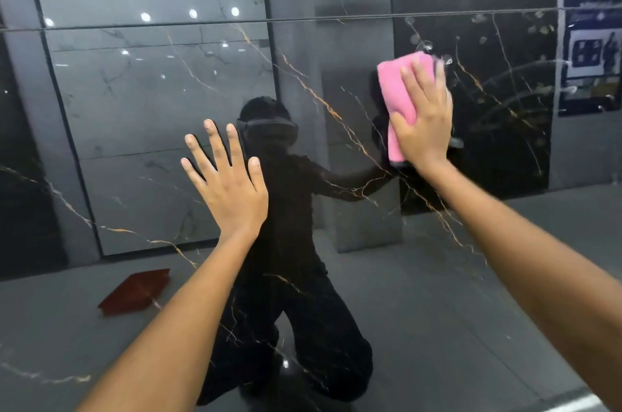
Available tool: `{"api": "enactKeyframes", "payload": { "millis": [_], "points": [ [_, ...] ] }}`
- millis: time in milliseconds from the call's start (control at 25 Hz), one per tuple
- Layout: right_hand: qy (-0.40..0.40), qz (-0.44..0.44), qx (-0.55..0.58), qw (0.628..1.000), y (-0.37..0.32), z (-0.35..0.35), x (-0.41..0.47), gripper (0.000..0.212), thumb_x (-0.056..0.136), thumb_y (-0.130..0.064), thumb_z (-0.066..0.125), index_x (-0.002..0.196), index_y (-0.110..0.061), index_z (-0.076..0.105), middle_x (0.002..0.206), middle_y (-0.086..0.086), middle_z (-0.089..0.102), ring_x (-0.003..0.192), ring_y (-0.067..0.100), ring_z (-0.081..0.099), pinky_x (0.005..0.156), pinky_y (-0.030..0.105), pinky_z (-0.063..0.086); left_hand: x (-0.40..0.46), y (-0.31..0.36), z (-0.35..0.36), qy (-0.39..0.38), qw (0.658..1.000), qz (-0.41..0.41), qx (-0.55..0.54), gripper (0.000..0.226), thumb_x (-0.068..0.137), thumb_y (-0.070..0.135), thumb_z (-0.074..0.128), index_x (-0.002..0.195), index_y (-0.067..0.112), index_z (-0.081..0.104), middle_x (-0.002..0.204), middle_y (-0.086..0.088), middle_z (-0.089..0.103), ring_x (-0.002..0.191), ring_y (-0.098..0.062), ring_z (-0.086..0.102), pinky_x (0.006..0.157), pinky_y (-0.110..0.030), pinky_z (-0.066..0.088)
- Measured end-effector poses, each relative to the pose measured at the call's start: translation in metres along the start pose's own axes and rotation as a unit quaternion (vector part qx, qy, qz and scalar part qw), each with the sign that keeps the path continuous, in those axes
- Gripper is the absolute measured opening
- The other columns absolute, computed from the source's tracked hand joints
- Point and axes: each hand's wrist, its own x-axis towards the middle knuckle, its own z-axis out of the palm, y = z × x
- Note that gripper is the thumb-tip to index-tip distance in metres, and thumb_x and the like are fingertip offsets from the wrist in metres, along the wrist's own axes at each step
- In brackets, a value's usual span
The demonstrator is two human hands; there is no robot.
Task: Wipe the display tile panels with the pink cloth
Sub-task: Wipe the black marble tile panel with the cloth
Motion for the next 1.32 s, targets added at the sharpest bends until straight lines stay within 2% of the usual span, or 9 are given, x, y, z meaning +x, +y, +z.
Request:
{"api": "enactKeyframes", "payload": {
  "millis": [120, 280, 440, 600, 840, 1000, 1120, 1240, 1320],
  "points": [
    [-0.053, -0.13, -0.022, 0.99, -0.028, 0.01, -0.117, 0.086, 0.069, -0.024, 0.06, 0.149, -0.022, 0.031, 0.151, 0.021, 0.034, 0.141, 0.045, 0.026, 0.112, 0.053, 0.026, 0.001, 0.002, -0.001, -0.01, 1.0, 0.002, 0.006, 0.061, 0.103, 0.035, 0.029, 0.158, 0.02, 0.006, 0.165, -0.009, 0.002, 0.149, -0.042, 0.0, 0.119, -0.056, 0.0],
    [-0.283, -0.519, -0.055, 0.805, -0.046, -0.004, -0.213, 0.078, 0.077, -0.04, 0.059, 0.149, -0.029, 0.031, 0.16, -0.006, 0.017, 0.149, 0.03, 0.007, 0.12, 0.049, 0.004, 0.001, 0.0, -0.005, -0.025, 0.999, 0.01, -0.027, 0.06, 0.104, 0.037, 0.027, 0.158, 0.019, 0.007, 0.165, -0.01, 0.002, 0.149, -0.041, -0.001, 0.119, -0.054, -0.001],
    [-0.096, -0.229, -0.015, 0.969, -0.008, -0.004, -0.095, 0.069, 0.07, -0.02, 0.056, 0.138, -0.017, 0.048, 0.145, 0.014, 0.045, 0.139, 0.037, 0.034, 0.112, 0.048, 0.027, -0.076, -0.049, -0.004, -0.054, 0.991, 0.116, -0.038, 0.058, 0.105, 0.037, 0.025, 0.157, 0.018, 0.009, 0.165, -0.005, 0.0, 0.151, -0.028, -0.006, 0.122, -0.045, 0.001],
    [0.018, 0.044, 0.007, 0.999, -0.017, 0.012, -0.121, 0.073, 0.069, -0.015, 0.056, 0.142, -0.009, 0.046, 0.149, 0.02, 0.039, 0.141, 0.041, 0.029, 0.114, 0.047, 0.029, -0.129, -0.079, 0.011, -0.039, 0.991, 0.125, -0.016, 0.057, 0.105, 0.037, 0.022, 0.157, 0.023, 0.003, 0.164, 0.005, -0.008, 0.151, -0.022, -0.008, 0.122, -0.042, -0.003],
    [-0.288, -0.426, -0.024, 0.857, -0.071, -0.004, -0.304, 0.09, 0.075, -0.037, 0.065, 0.152, -0.025, 0.019, 0.152, -0.002, 0.028, 0.149, 0.023, 0.009, 0.122, 0.039, 0.005, -0.135, -0.08, 0.014, -0.034, 0.991, 0.127, -0.024, 0.06, 0.103, 0.034, 0.027, 0.157, 0.024, 0.001, 0.163, 0.009, -0.012, 0.151, -0.02, -0.01, 0.122, -0.04, -0.005],
    [-0.058, -0.137, 0.009, 0.989, -0.061, 0.014, -0.154, 0.059, 0.079, -0.017, 0.056, 0.137, -0.015, 0.05, 0.144, 0.017, 0.043, 0.138, 0.036, 0.032, 0.116, 0.036, 0.021, -0.132, -0.079, 0.014, -0.039, 0.992, 0.121, -0.027, 0.058, 0.102, 0.033, 0.028, 0.155, 0.019, 0.008, 0.163, 0.008, -0.011, 0.151, -0.02, -0.009, 0.122, -0.04, -0.004],
    [-0.009, 0.033, 0.007, 0.999, -0.107, 0.036, -0.091, 0.07, 0.073, -0.013, 0.058, 0.141, -0.004, 0.046, 0.148, 0.024, 0.038, 0.141, 0.038, 0.028, 0.119, 0.038, 0.014, -0.129, -0.077, 0.013, -0.035, 0.987, 0.143, -0.056, 0.058, 0.101, 0.03, 0.031, 0.155, 0.02, 0.012, 0.164, 0.01, -0.01, 0.151, -0.017, -0.008, 0.122, -0.041, -0.003],
    [-0.165, -0.238, 0.042, 0.956, -0.15, 0.049, -0.188, 0.078, 0.069, -0.013, 0.063, 0.144, -0.006, 0.041, 0.152, 0.015, 0.034, 0.146, 0.028, 0.021, 0.121, 0.043, 0.011, -0.142, -0.087, 0.006, -0.024, 0.992, 0.0, -0.122, 0.056, 0.099, 0.028, 0.032, 0.153, 0.02, 0.02, 0.165, 0.006, -0.001, 0.151, -0.014, -0.005, 0.121, -0.045, -0.004],
    [-0.315, -0.432, 0.03, 0.844, -0.146, 0.028, -0.272, 0.083, 0.069, -0.014, 0.068, 0.146, -0.012, 0.037, 0.154, 0.005, 0.033, 0.149, 0.02, 0.008, 0.122, 0.039, 0.004, -0.164, -0.108, 0.0, -0.041, 0.992, -0.097, -0.076, 0.062, 0.099, 0.029, 0.032, 0.156, 0.023, 0.009, 0.164, 0.008, -0.007, 0.15, -0.014, -0.01, 0.118, -0.053, -0.003]
  ]
}}
